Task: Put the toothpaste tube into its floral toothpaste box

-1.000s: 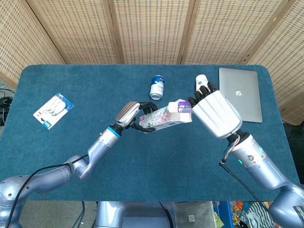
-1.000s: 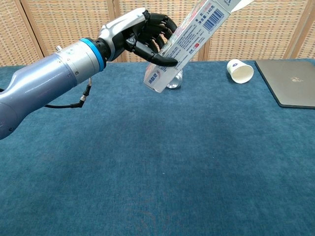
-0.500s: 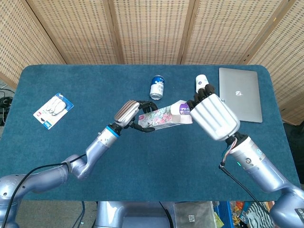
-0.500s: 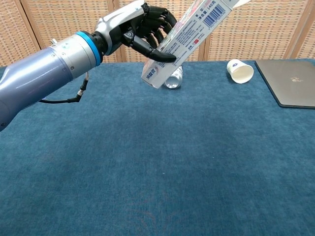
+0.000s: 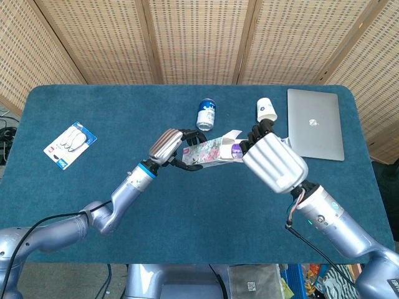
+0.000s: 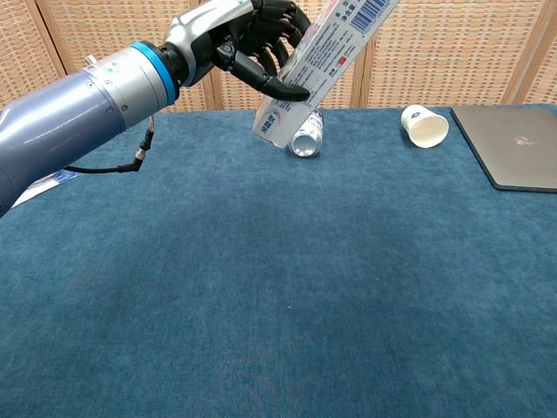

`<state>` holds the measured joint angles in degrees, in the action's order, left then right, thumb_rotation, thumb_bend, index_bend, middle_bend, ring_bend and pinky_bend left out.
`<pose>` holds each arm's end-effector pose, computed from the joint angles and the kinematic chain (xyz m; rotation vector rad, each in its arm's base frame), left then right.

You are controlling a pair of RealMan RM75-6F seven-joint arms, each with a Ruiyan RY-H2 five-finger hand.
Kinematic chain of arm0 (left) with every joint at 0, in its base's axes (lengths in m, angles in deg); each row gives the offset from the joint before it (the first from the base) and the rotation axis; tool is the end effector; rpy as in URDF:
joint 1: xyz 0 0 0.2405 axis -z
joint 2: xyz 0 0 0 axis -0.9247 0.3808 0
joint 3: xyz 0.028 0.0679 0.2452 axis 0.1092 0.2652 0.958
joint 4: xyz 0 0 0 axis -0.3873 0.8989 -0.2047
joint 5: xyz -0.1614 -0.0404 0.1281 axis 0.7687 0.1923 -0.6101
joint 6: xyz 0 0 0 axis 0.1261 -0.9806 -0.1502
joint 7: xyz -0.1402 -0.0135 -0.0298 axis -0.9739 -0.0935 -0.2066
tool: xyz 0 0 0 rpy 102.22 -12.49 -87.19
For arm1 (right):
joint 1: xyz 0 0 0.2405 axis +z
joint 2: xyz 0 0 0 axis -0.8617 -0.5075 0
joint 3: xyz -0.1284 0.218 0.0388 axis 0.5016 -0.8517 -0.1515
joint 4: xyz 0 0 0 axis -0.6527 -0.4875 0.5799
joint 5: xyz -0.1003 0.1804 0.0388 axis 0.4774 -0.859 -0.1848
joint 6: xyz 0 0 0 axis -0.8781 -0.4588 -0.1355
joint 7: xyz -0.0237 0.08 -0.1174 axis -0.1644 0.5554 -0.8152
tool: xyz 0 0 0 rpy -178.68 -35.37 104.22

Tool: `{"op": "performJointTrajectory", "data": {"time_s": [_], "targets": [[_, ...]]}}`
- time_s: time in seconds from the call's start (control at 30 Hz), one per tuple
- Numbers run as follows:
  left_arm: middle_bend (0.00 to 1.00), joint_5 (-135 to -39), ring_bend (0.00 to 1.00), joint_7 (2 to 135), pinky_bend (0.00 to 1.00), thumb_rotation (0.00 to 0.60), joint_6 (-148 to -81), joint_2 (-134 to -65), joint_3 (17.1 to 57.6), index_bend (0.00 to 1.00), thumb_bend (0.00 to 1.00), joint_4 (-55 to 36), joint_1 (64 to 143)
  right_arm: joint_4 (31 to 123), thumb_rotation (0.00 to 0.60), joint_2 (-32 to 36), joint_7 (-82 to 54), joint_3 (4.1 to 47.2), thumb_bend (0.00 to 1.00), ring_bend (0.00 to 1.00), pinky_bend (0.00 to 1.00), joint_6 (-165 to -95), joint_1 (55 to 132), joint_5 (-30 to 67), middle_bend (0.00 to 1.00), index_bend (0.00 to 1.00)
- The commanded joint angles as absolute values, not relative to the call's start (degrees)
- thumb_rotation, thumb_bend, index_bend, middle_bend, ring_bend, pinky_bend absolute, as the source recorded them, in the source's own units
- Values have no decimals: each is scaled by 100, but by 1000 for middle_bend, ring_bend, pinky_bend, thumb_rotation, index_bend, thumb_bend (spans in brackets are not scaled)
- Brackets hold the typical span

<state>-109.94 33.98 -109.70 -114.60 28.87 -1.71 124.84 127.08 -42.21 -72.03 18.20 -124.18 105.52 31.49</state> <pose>-0.0325 0.4016 -0.0161 -1.8265 -1.2497 -1.7549 -0.0255 -0.2996 0.2032 1.8798 0.3137 0.6838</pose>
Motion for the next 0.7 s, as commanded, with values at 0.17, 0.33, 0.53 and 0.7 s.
{"op": "performJointTrajectory", "data": {"time_s": [0.17,0.33,0.53,0.7], "targets": [[539,-10940,478,3488,479,600,-10927,-11393,2891,527,166,-362,12512,12740,600,-4097,-7614,1872,610,473,419,-12300,10725,3103,599,607],[539,-10900,478,3621,479,600,-10843,-11356,2917,527,165,-458,12542,12659,600,-4076,-8102,1894,620,480,419,-12292,10830,3055,605,609],[539,-10758,478,3815,479,600,-10619,-11287,2918,527,166,-528,12596,12623,600,-4133,-8828,1964,641,492,434,-12286,10931,3006,614,610],[539,-10608,479,4033,479,600,-10375,-11206,2916,527,165,-615,12657,12661,600,-4088,-9534,2057,656,502,453,-12303,11020,2837,626,614]]}}
